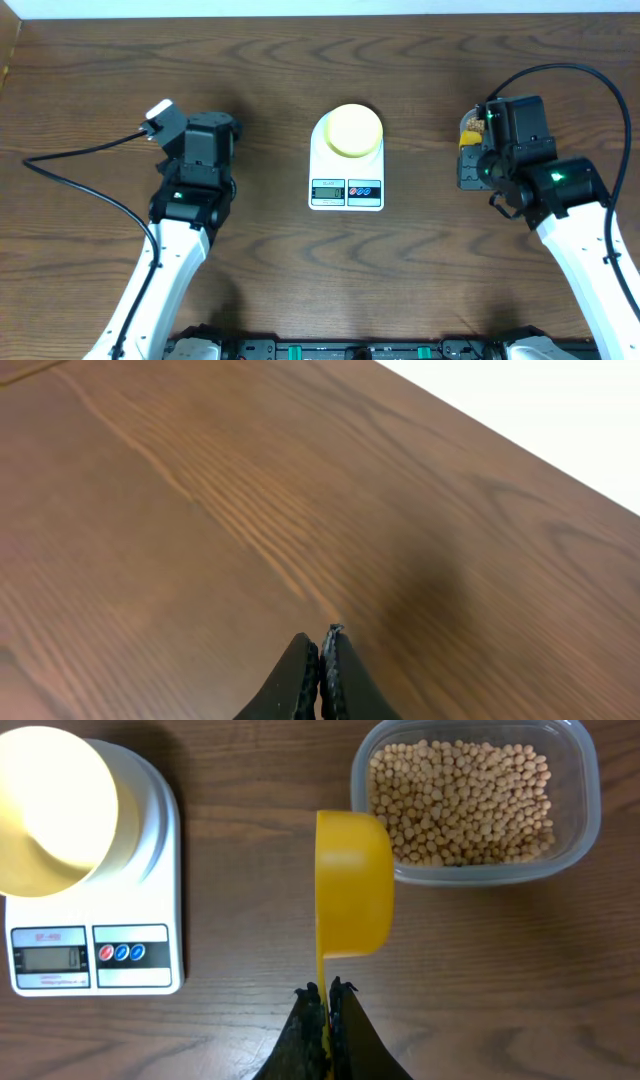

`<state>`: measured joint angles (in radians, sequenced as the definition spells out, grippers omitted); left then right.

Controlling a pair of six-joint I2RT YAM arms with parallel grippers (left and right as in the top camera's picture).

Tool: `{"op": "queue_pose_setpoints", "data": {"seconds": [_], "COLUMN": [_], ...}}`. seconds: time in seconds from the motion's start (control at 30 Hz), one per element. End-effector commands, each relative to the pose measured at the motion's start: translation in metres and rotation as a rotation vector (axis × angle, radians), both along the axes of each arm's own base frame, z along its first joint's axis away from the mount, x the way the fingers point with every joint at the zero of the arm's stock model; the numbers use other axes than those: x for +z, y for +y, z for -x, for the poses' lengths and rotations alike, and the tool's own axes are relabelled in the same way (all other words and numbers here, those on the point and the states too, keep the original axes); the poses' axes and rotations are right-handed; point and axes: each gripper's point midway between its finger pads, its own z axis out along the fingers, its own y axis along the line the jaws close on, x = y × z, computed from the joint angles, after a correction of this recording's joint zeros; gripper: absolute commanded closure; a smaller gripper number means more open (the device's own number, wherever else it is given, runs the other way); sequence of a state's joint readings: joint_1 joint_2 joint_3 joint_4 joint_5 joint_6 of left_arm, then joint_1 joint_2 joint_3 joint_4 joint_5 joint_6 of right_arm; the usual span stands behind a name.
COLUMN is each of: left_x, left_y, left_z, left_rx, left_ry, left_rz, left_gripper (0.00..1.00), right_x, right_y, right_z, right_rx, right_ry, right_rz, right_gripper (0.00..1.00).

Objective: Scoop item into bowl and weigh 50g on scale

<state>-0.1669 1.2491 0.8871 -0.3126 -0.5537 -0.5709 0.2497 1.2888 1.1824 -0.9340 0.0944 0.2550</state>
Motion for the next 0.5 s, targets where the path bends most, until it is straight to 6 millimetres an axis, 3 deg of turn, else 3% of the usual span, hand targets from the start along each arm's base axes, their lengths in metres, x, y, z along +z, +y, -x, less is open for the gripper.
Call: {"op": "queue_pose_setpoints", "data": {"seconds": [0.0, 0.03, 0.07, 0.13, 0.17, 0.3, 0.47], "left_x": [-0.005, -0.006, -0.006, 0.001, 0.012, 0.044, 0.100], "left_y": [0.018, 0.022, 0.025, 0.034, 0.034, 0.019, 0.009], "left_z": [0.000, -0.001, -0.002, -0.006, -0.018, -0.043, -0.051], "left_rx": [0.051, 0.062, 0.073, 0.072, -0.040, -0.355, -0.522], "left_ry": [0.024, 0.023, 0.016, 0.002, 0.019, 0.051, -0.038], "left_rz": [-0.035, -0.035, -0.035, -0.061, -0.117, -0.218, -0.123], "left_gripper": [0.93, 0.89, 0.80, 0.46, 0.00, 0.00, 0.00], "right_x": [-0.005, -0.006, -0.006, -0.007, -0.007, -0.001, 0.012], "right_y": [-0.004, -0.004, -0.003, -0.001, 0.000, 0.004, 0.008], "right_z": [-0.008, -0.011, -0.014, -0.020, -0.028, -0.042, -0.058], "right_rx": [-0.011, -0.011, -0.011, -0.012, -0.012, -0.012, -0.013], "right_ry": [-0.002, -0.006, -0.011, -0.025, -0.044, -0.099, -0.184], "right_rz": [0.021, 0.021, 0.019, 0.016, 0.011, -0.003, -0.024], "right_gripper": [0.99, 0.99, 0.99, 0.99, 0.99, 0.99, 0.99]}}
